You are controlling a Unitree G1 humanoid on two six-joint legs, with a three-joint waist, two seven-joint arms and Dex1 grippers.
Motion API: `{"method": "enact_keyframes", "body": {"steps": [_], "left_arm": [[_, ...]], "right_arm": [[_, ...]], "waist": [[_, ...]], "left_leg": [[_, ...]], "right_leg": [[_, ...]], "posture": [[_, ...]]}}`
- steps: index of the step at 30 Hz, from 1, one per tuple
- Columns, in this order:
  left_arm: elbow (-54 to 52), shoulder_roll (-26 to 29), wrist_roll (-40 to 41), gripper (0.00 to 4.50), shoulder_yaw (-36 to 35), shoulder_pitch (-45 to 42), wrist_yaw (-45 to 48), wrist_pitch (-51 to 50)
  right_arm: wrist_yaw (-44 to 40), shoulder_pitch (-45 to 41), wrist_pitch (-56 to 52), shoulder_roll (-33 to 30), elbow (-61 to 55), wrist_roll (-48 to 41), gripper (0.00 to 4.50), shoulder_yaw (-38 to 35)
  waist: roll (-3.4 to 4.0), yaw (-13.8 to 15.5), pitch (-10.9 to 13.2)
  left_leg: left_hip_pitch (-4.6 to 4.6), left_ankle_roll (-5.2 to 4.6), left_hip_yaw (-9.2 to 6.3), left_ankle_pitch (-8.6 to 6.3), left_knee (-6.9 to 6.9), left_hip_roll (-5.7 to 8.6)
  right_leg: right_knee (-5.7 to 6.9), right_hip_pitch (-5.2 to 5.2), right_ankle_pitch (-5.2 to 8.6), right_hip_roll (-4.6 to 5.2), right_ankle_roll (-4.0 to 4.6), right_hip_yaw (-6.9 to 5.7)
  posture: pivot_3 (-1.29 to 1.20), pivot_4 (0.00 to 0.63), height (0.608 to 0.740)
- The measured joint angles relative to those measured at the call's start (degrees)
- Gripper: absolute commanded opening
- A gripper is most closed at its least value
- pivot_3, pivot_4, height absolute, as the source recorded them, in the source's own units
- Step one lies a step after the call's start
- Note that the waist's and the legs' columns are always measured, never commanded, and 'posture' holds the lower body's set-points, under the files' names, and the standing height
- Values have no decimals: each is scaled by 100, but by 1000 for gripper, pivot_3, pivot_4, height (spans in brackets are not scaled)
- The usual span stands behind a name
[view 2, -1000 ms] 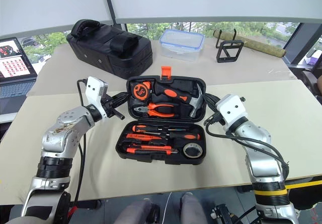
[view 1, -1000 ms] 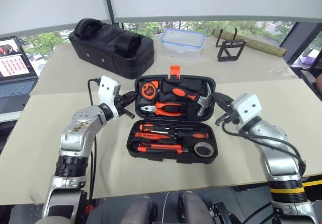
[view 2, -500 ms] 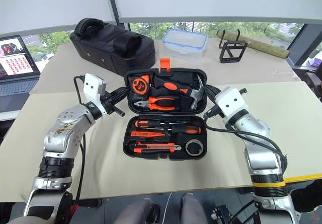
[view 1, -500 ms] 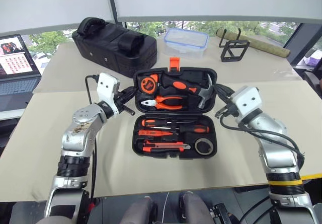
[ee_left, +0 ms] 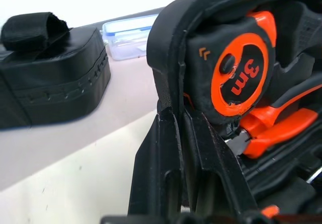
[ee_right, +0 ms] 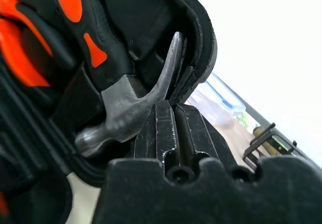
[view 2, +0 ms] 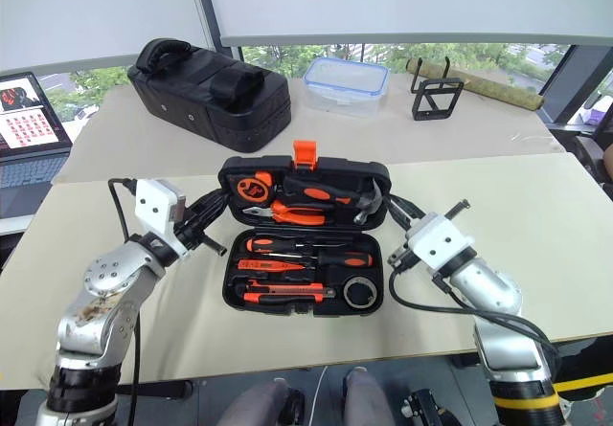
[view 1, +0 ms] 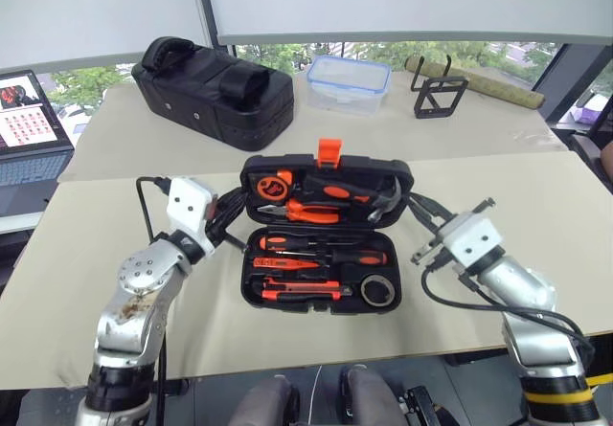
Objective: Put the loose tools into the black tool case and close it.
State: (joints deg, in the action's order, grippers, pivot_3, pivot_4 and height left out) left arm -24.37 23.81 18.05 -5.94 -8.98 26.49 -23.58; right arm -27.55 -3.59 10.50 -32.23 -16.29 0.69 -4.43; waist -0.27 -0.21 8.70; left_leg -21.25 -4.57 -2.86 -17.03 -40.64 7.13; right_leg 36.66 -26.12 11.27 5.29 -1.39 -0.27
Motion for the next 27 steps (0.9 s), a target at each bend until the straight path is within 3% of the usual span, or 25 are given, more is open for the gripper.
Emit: {"method": "enact_keyframes", "body": {"steps": [2,5,10,14,16,18,21,22,23,24,27], "left_arm": [[-229,28,61,57,-50,183,-17,-129],[-587,111,285,981,-262,548,-16,-377],[-654,493,548,2883,-915,1286,20,-914],[-581,1548,1315,4361,-1872,1993,984,-1514],[-62,2239,1444,4361,-2040,2154,1729,-1562],[1079,2785,1232,4361,-1990,1628,2216,-1322],[1975,2872,849,4436,-1493,547,2424,-821],[2335,2792,648,3921,-1107,-69,2489,-603],[2699,2621,426,3838,-724,-665,2578,-391],[3023,2387,234,3437,-379,-1210,2632,-204],[3556,1984,-126,2228,389,-1989,2909,264]], "right_arm": [[-115,259,-8,-81,-238,-158,0,-65],[-469,859,-209,-309,-811,-627,984,-181],[-1004,1833,-754,-730,-1471,-1218,2681,-541],[-1909,3128,-1446,-1349,-1986,-2042,2736,-1234],[-2413,3747,-1645,-1590,-2112,-2357,2736,-1493],[-2908,4137,-1742,-1803,-2173,-2452,2736,-1498],[-3128,4041,-1861,-1977,-2258,-2426,2067,-1237],[-3118,3810,-1953,-2008,-2278,-2400,1732,-986],[-3095,3516,-2055,-2003,-2284,-2374,1383,-794],[-3085,3205,-2138,-2006,-2258,-2330,995,-563],[-3070,2670,-2231,-2001,-2141,-2161,29,-180]], "waist": [[0,5,-1],[1,-7,-3],[-4,10,0],[-9,106,2],[-9,142,3],[-11,193,6],[-26,270,13],[-37,309,15],[-42,337,16],[-47,371,17],[-54,346,12]], "left_leg": [[5,0,0,0,2,-1],[14,0,2,-1,10,-6],[14,2,4,-2,15,-9],[18,2,-2,-10,27,-8],[25,1,-3,-14,30,-5],[56,30,-11,-33,34,-17],[116,-24,-17,-70,34,-18],[120,-23,-20,-69,31,-15],[120,-14,-20,-64,29,-12],[121,22,-22,-41,24,-2],[101,15,-16,-47,27,7]], "right_leg": [[0,4,1,-1,0,2],[0,8,8,-5,4,27],[3,6,13,-9,11,45],[-8,10,19,-9,6,38],[-17,19,23,-9,4,30],[-59,65,24,-5,-2,2],[-79,138,44,3,-45,-32],[-83,145,40,1,-50,-43],[-86,146,23,2,-35,-42],[-85,148,7,0,-17,-46],[-81,129,0,17,-23,-38]], "posture": [[0,150,722],[0,150,722],[0,150,722],[0,150,722],[0,150,722],[0,150,722],[0,150,722],[0,150,722],[0,150,722],[0,150,722],[0,150,722]]}}
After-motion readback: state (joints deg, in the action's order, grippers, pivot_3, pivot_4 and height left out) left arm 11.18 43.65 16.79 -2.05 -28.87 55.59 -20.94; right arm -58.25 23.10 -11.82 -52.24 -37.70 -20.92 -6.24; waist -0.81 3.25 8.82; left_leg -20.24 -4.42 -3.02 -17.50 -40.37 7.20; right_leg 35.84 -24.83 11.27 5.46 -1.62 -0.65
